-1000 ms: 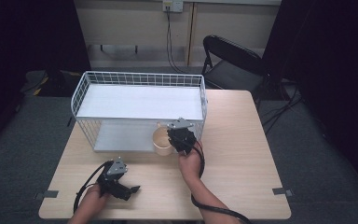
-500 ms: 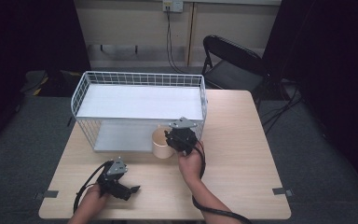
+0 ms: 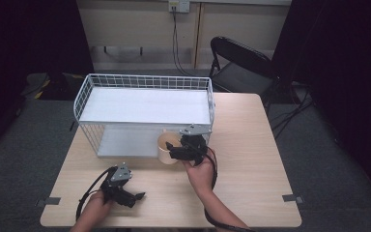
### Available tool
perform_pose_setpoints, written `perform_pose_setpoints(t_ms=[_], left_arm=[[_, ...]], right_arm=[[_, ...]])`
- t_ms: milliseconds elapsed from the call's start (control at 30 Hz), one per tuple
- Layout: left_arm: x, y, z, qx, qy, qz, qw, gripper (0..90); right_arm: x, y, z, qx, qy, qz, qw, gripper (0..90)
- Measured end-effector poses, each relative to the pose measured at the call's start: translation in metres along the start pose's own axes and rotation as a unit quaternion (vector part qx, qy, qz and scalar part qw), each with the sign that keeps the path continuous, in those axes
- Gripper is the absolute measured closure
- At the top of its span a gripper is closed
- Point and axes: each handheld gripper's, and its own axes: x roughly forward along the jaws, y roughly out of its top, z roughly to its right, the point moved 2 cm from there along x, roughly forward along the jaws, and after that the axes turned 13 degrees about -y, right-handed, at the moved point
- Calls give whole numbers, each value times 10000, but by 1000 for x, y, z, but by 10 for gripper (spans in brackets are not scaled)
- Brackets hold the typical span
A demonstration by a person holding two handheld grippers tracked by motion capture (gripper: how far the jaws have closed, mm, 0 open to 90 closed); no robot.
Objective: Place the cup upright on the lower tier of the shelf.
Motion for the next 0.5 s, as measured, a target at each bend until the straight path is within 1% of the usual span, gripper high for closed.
perform_pose_setpoints(t_ms=[67,100,167,200,233,333,367,500], left_arm=[[0,0,0,0,0,-1,10000,0],[0,0,0,-2,0,1,10000,0],[0,0,0,0,0,0,10000,0],[0,0,0,-1,0,0,10000,0],[0,0,0,-1,0,0,10000,0],[0,0,0,0,0,0,10000,0],[0,0,0,-1,-1,1,10000,0],[0,0,0,0,0,-1,10000,0]], right_arm=[[-1,0,0,4,17,-43,10000,217],[-2,-1,0,-10,-19,-37,10000,218],[-5,-3,0,5,13,-5,10000,208],[-6,-5,0,64,90,-16,9999,190],[-6,-6,-1,77,105,-40,9999,177],[-7,-7,-2,58,137,-45,9999,165],[-8,-9,-3,18,127,-41,9999,161],[-8,-13,-4,51,171,-95,9998,144]])
